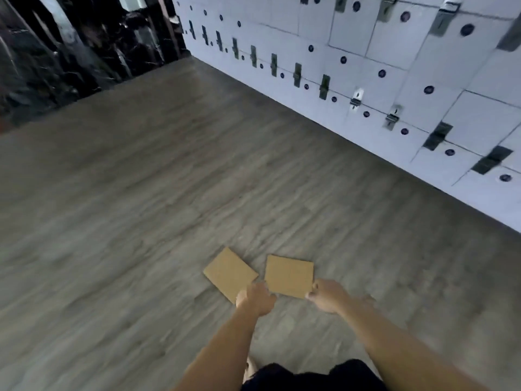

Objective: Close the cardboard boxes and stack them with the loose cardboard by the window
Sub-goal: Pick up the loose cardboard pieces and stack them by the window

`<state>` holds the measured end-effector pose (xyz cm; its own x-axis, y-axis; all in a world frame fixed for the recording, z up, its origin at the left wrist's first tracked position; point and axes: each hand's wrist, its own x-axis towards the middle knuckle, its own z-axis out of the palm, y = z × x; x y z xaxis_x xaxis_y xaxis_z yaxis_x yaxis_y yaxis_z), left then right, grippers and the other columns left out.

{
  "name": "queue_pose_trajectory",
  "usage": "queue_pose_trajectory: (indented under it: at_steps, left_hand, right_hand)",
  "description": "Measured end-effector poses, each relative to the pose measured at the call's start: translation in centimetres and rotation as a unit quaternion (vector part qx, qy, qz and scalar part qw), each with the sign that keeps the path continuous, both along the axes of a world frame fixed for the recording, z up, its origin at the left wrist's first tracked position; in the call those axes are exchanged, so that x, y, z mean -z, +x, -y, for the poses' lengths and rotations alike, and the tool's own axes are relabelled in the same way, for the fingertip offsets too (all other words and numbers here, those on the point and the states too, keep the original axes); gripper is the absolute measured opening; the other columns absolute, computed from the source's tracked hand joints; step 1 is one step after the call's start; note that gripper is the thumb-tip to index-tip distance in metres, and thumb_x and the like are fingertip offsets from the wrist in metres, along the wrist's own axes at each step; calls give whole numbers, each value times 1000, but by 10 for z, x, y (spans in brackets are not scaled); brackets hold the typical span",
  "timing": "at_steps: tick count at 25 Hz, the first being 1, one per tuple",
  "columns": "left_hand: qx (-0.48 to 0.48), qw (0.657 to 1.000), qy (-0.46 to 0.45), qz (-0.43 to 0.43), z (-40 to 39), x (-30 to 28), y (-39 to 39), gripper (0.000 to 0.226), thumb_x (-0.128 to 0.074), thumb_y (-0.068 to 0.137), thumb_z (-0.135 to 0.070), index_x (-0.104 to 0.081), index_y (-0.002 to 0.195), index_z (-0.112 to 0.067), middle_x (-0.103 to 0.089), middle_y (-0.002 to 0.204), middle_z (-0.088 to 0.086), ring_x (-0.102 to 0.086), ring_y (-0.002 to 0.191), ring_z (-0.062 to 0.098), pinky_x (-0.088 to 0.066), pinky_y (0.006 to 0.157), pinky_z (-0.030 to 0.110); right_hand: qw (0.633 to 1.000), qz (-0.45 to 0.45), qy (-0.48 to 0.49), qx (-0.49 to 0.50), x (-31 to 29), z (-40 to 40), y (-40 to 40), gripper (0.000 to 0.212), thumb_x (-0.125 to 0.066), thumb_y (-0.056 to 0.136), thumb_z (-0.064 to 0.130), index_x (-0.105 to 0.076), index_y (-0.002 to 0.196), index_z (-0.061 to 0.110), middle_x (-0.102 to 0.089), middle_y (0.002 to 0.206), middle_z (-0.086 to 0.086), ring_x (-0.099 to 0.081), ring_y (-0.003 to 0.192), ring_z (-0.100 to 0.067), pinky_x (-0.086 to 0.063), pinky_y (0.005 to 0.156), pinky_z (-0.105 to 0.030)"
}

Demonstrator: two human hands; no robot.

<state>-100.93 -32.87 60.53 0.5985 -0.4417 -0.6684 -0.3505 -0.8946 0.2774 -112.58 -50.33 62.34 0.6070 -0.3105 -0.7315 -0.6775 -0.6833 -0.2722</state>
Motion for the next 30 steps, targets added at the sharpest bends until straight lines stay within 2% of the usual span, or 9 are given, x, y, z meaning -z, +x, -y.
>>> queue_pose_trajectory:
  at_steps: [2, 4, 6, 8, 12, 15, 18, 22, 30]
  left_hand:
    - [35, 999, 3, -9, 16, 8, 11, 38, -47, 100, -38, -60, 122, -10, -63, 119, 7, -64, 104, 26, -55, 84, 38]
    - [54, 998, -10, -32, 33, 12, 13, 39, -47, 99, -35, -62, 119, -4, -66, 116, 14, -66, 103, 29, -57, 86, 41]
    - [32, 998, -26, -49, 45, 20, 11, 39, -50, 98, -39, -59, 122, -10, -64, 119, 11, -64, 106, 29, -55, 91, 42]
    - [7, 998, -29, -52, 55, 24, 9, 43, -51, 97, -42, -54, 129, -14, -63, 121, 8, -62, 109, 28, -53, 94, 41]
    - [-44, 999, 0, -28, 74, 29, 20, 40, -54, 95, -37, -61, 123, -8, -67, 120, 12, -64, 110, 29, -54, 89, 42]
    - [-58, 998, 0, -21, 89, 30, 39, 35, -55, 95, -36, -61, 124, -16, -65, 123, 5, -62, 111, 25, -45, 79, 30]
    - [-63, 998, -5, -20, 103, 57, 73, 36, -53, 96, -39, -59, 125, -19, -61, 122, 2, -60, 105, 23, -41, 77, 29]
    - [-80, 996, -13, -22, 121, 152, 130, 42, -54, 95, -41, -49, 131, -20, -58, 118, 1, -58, 103, 24, -44, 79, 33]
    - [-115, 993, 9, -27, 141, 466, 165, 65, -58, 92, -45, -38, 145, -14, -49, 140, 10, -50, 128, 31, -46, 100, 42]
  right_hand:
    - [1000, -3, 2, 27, 2, 1, 4, 22, -47, 102, 42, -44, 100, 20, -50, 92, -4, -56, 97, -25, -39, 73, -30]
    - [999, -11, 21, 32, 7, 8, 4, 25, -47, 103, 43, -51, 101, 18, -46, 87, 0, -52, 91, -22, -39, 69, -29]
    - [998, -26, 45, 36, 16, 22, 6, 33, -46, 103, 43, -54, 118, 15, -51, 101, -4, -55, 99, -25, -40, 72, -28]
    - [998, -27, 49, 33, 27, 41, 8, 28, -47, 103, 44, -54, 106, 17, -56, 100, -7, -60, 112, -29, -41, 71, -30]
    - [994, -37, 82, 54, 48, 74, 20, 47, -47, 101, 47, -53, 131, 11, -62, 124, -7, -61, 112, -24, -50, 88, -33]
    - [992, -27, 78, 92, 68, 90, 33, 49, -47, 102, 47, -51, 134, 10, -58, 132, -9, -57, 120, -26, -45, 92, -32]
    - [986, -13, 73, 148, 101, 99, 53, 49, -45, 103, 46, -51, 135, 9, -58, 134, -9, -56, 122, -25, -44, 92, -31]
    - [974, -9, 69, 216, 186, 109, 83, 51, -44, 103, 43, -48, 140, 9, -56, 138, -8, -55, 124, -23, -44, 93, -29]
    - [958, -31, 33, 283, 492, 138, 99, 61, -49, 99, 46, -36, 148, 13, -48, 147, -8, -54, 128, -26, -48, 101, -38]
